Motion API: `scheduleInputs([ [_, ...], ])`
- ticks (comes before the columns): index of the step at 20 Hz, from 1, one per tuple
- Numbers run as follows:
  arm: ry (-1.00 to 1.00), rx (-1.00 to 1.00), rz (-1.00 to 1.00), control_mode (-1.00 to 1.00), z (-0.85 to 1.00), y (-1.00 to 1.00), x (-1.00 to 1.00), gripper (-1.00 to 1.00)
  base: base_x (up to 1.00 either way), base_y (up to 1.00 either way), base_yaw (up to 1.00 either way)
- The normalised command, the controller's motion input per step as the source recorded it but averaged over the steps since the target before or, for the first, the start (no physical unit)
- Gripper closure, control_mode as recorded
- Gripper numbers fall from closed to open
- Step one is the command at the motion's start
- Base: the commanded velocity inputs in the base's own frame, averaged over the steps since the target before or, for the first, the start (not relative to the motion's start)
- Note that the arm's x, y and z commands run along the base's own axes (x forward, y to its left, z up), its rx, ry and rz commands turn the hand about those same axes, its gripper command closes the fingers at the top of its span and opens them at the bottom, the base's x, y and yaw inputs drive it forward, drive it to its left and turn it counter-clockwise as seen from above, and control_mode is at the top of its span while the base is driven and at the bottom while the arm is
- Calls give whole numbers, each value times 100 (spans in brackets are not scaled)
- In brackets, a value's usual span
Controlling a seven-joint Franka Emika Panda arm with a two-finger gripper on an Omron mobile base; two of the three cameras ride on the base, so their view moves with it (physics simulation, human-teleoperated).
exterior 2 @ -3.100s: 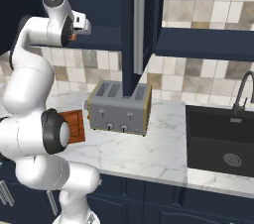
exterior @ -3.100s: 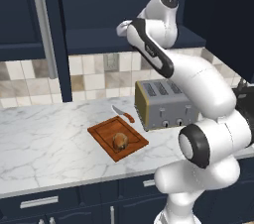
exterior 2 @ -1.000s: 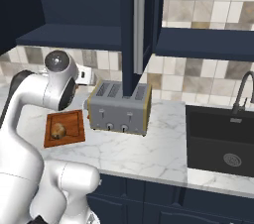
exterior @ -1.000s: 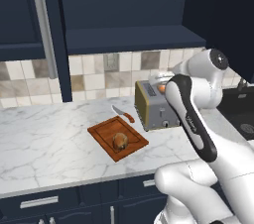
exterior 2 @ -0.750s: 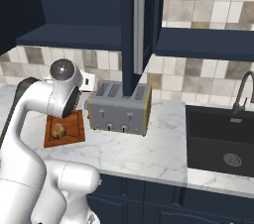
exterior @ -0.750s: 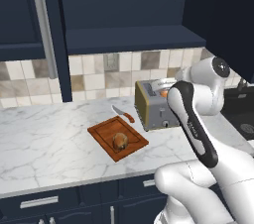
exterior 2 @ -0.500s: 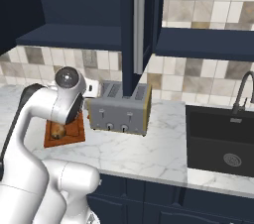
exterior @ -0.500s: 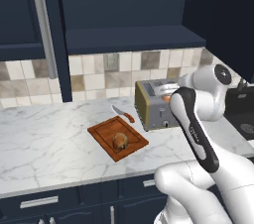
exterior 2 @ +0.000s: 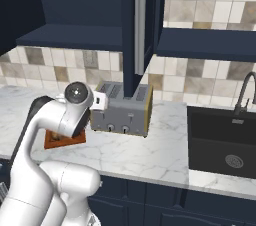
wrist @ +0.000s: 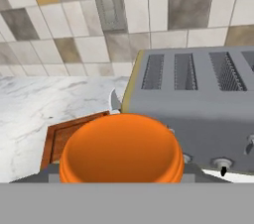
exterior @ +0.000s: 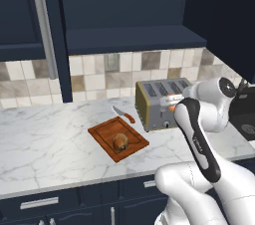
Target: Pick the bread, place it on the cutting board, pick the jam, place it on the counter, and close the cabinet.
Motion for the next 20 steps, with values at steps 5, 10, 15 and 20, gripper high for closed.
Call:
scheduleInputs([
  [5, 0, 0, 0, -100, -37, -18, -7, 100, 0, 0, 0],
  [10, 0, 0, 0, -100, -42, -16, -3, 100, 0, 0, 0],
  [15, 0, 0, 0, -100, -37, -12, 0, 100, 0, 0, 0],
  [20, 0, -1, 0, -100, -34, -12, 0, 100, 0, 0, 0],
])
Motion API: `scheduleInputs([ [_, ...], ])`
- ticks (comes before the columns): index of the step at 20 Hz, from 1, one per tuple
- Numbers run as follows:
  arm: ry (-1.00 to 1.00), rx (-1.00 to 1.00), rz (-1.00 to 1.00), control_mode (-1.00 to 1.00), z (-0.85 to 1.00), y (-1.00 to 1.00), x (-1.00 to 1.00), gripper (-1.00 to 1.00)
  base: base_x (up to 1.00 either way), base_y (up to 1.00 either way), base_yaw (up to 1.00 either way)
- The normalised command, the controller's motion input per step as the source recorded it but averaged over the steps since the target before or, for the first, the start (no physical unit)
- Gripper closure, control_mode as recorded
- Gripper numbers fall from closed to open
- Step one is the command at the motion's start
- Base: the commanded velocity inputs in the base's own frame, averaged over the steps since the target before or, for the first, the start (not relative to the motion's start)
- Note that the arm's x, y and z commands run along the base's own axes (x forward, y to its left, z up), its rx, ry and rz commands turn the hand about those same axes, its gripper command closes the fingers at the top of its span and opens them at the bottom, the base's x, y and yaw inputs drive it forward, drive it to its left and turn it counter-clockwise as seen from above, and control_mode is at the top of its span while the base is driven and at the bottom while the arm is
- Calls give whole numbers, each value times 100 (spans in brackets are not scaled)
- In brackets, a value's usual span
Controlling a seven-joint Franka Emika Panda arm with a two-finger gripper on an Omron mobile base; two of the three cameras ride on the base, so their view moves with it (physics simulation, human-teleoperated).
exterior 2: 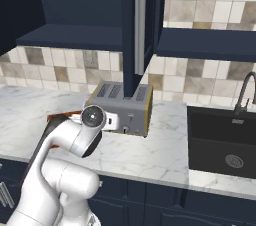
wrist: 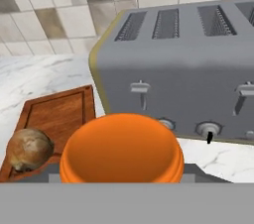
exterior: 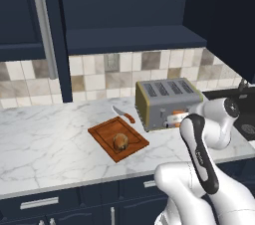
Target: Pick the bread, place it on the cutting board, pick the jam, place it on the counter, and close the cabinet.
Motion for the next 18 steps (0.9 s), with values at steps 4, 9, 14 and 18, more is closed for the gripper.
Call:
scheduleInputs([
  [4, 0, 0, 0, -100, -32, -16, 0, 100, 0, 0, 0],
  [9, 0, 0, 0, -100, -27, -26, 0, 100, 0, 0, 0],
  [14, 0, -2, 0, -100, -30, -31, 0, 100, 0, 0, 0],
  [18, 0, -3, 0, -100, -32, -26, 0, 100, 0, 0, 0],
])
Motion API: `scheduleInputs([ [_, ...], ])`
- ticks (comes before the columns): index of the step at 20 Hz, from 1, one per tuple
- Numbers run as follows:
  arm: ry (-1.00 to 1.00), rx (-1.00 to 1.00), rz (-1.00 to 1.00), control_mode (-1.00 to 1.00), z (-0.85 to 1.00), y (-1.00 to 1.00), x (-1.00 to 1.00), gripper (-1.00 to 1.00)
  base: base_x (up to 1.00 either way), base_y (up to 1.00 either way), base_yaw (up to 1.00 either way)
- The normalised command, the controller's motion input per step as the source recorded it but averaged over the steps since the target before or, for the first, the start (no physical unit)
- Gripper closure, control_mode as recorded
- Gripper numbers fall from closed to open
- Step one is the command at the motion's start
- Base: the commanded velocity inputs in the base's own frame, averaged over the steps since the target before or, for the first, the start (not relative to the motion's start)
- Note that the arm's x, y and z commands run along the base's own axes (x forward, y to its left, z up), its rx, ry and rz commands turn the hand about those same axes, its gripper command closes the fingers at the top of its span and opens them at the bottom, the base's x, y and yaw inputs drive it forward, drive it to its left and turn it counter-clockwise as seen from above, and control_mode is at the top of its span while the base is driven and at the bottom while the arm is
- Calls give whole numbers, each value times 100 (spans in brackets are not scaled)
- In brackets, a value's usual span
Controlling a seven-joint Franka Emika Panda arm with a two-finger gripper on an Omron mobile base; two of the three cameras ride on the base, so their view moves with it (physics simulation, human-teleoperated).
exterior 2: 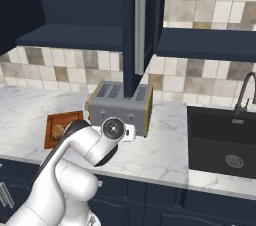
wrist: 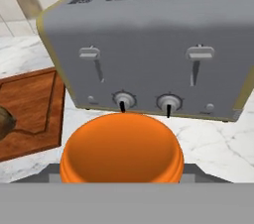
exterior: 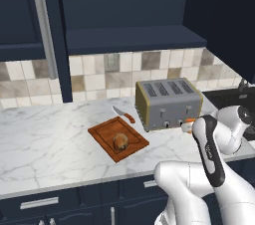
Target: Pick the bread, place it on the cutting board, pick the jam, place it on the counter, and close the cabinet.
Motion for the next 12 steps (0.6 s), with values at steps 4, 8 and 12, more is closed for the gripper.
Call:
scheduleInputs([
  [4, 0, -2, 0, -100, -28, -24, 0, 100, 0, 0, 0],
  [8, 0, -3, 0, -100, -30, -16, 10, 100, 0, 0, 0],
  [12, 0, -2, 0, -100, -29, -13, 18, 100, 0, 0, 0],
])
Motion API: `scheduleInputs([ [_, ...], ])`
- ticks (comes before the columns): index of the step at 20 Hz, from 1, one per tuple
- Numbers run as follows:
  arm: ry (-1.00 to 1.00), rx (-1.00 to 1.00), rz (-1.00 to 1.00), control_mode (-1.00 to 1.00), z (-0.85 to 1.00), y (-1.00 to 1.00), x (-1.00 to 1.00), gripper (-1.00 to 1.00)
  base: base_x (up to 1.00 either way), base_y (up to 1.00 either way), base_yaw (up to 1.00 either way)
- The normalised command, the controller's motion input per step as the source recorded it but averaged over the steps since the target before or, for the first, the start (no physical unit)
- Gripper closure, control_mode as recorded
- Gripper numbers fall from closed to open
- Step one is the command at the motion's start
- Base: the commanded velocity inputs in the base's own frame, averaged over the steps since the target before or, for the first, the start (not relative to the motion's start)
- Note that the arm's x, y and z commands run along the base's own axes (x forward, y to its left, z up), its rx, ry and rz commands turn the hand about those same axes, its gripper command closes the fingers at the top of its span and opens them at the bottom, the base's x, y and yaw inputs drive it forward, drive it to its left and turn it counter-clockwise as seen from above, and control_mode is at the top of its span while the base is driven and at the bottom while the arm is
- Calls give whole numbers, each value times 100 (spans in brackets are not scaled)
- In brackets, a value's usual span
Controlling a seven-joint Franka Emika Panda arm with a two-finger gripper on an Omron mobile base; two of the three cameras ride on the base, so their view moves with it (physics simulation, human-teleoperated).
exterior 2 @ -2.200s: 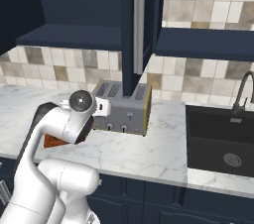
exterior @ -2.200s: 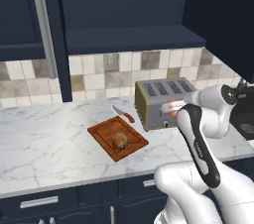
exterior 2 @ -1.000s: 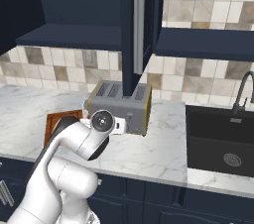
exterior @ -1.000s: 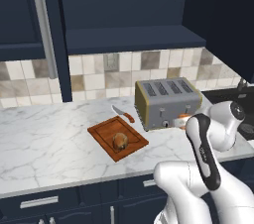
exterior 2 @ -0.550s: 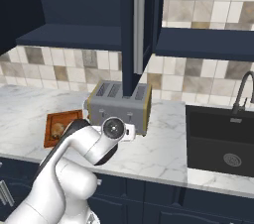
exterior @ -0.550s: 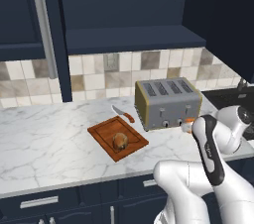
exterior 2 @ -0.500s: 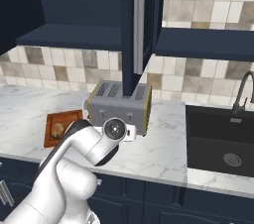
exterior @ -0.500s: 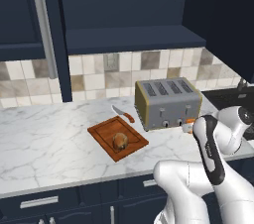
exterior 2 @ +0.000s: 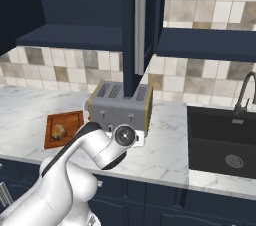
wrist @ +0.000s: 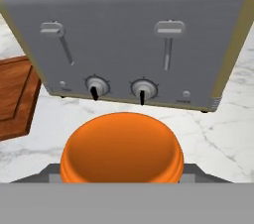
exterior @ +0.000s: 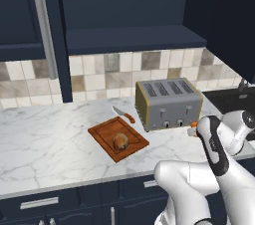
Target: Pick the bread, place it on the cutting board, pick the jam, place it on the counter, and close the cabinet.
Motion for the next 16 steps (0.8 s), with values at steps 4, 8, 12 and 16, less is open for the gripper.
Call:
scheduleInputs([
  [4, 0, -1, 0, -100, -30, -11, 20, 100, 0, 0, 0],
  [8, 0, -1, 0, -100, -30, -11, 21, 100, 0, 0, 0],
  [12, 2, -1, 0, -100, -28, -9, 24, 100, 0, 0, 0],
  [16, 4, 0, 0, -100, -25, -8, 21, 100, 0, 0, 0],
])
